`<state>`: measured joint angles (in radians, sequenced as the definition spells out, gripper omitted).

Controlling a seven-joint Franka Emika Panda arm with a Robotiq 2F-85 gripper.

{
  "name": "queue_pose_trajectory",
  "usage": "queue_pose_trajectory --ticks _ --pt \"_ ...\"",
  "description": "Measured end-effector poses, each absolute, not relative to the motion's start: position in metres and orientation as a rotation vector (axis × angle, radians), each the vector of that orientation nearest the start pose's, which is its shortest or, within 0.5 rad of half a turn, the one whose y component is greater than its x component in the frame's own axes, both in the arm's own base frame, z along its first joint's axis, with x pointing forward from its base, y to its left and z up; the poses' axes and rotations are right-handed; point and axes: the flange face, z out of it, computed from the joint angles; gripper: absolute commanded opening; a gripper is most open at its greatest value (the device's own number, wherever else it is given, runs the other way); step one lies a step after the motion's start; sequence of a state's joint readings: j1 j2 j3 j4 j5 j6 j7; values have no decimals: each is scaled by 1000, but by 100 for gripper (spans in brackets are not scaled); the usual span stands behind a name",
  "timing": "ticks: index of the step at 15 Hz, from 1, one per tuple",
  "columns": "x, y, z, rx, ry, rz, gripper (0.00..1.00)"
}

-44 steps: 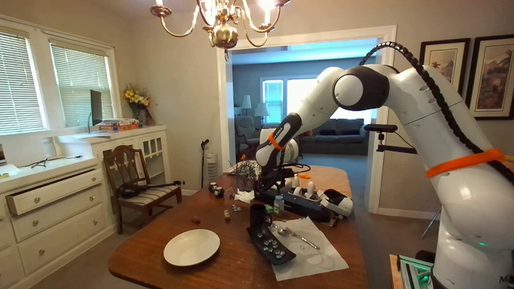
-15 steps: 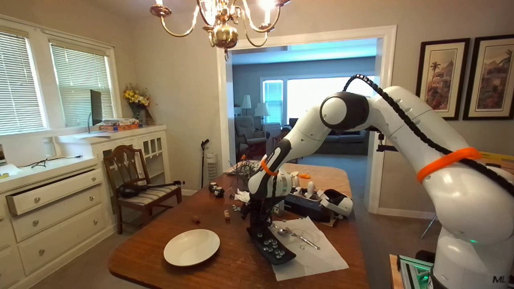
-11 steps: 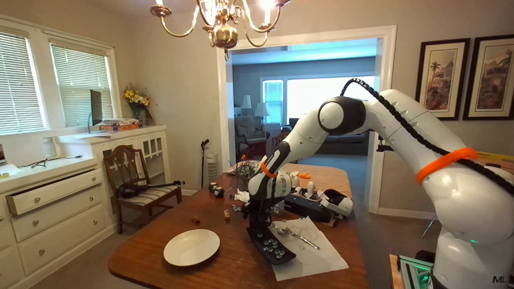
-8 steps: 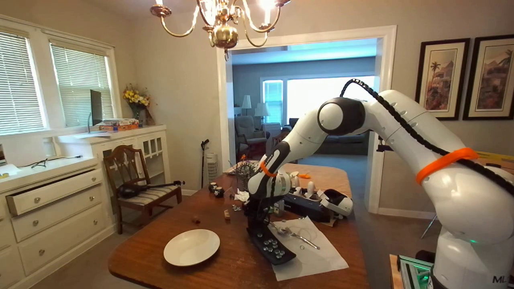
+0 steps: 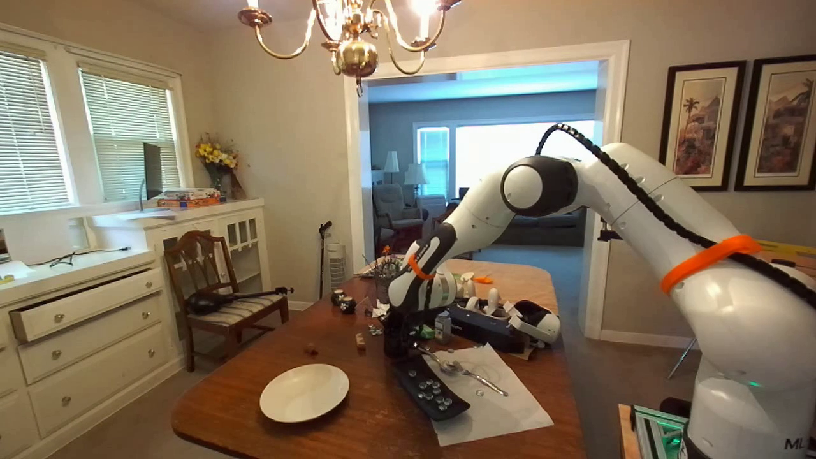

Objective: Put the black cup on the white plate

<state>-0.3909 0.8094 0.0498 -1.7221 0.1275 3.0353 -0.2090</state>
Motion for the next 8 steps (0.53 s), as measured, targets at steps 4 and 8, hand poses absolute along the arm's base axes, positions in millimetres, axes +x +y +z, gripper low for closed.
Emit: queue_pose_trajectory --ticks 4,8 --pt "678 -210 186 -3001 402 -866 3" --pt "701 -163 201 -2937 330 -918 3"
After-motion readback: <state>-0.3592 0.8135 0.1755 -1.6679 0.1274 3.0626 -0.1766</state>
